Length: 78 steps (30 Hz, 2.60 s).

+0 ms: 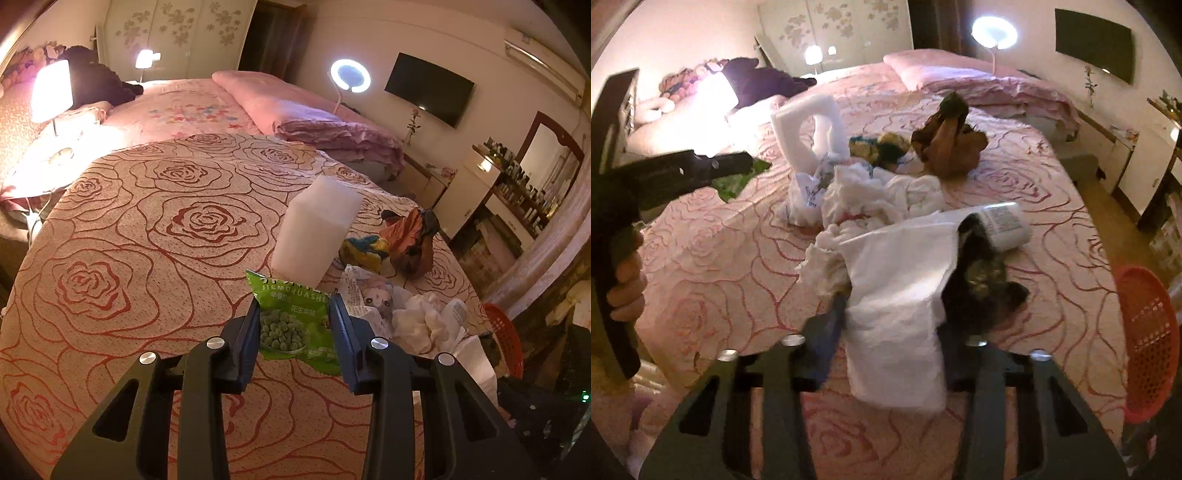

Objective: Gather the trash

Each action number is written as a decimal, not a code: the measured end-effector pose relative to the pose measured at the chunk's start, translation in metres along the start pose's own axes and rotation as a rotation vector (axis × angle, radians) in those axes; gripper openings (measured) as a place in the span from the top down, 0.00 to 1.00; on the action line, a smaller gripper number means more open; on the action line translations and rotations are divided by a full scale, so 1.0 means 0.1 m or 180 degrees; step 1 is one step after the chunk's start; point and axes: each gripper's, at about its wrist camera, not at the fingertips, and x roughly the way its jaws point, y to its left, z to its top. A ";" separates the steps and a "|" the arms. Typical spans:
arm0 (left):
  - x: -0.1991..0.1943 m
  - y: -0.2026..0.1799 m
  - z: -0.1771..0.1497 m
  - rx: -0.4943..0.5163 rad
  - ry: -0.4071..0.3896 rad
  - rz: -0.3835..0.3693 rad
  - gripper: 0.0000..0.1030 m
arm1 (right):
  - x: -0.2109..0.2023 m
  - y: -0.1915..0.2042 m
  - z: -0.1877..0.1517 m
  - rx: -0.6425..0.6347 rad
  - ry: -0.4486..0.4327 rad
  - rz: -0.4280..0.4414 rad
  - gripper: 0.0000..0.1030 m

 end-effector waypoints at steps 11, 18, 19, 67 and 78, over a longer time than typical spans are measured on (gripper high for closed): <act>-0.04 0.00 0.02 0.0012 -0.0047 -0.0006 0.66 | -0.48 0.05 0.10 0.0081 -0.0374 0.0232 0.87; -0.21 -0.13 0.07 0.0103 -0.0190 -0.0054 0.66 | -0.83 0.07 0.26 0.0079 -0.0653 0.0326 0.88; -0.23 -0.15 0.07 0.0114 -0.0207 -0.0067 0.66 | -0.86 0.07 0.28 0.0080 -0.0679 0.0331 0.88; -0.18 -0.35 0.00 0.0222 -0.0124 -0.0227 0.66 | -0.66 -0.23 -0.15 0.0104 -0.0234 0.0494 0.35; -0.17 -0.41 -0.05 0.0252 -0.0102 -0.0242 0.66 | -0.78 -0.53 -0.10 0.0288 -0.0380 -0.0137 0.35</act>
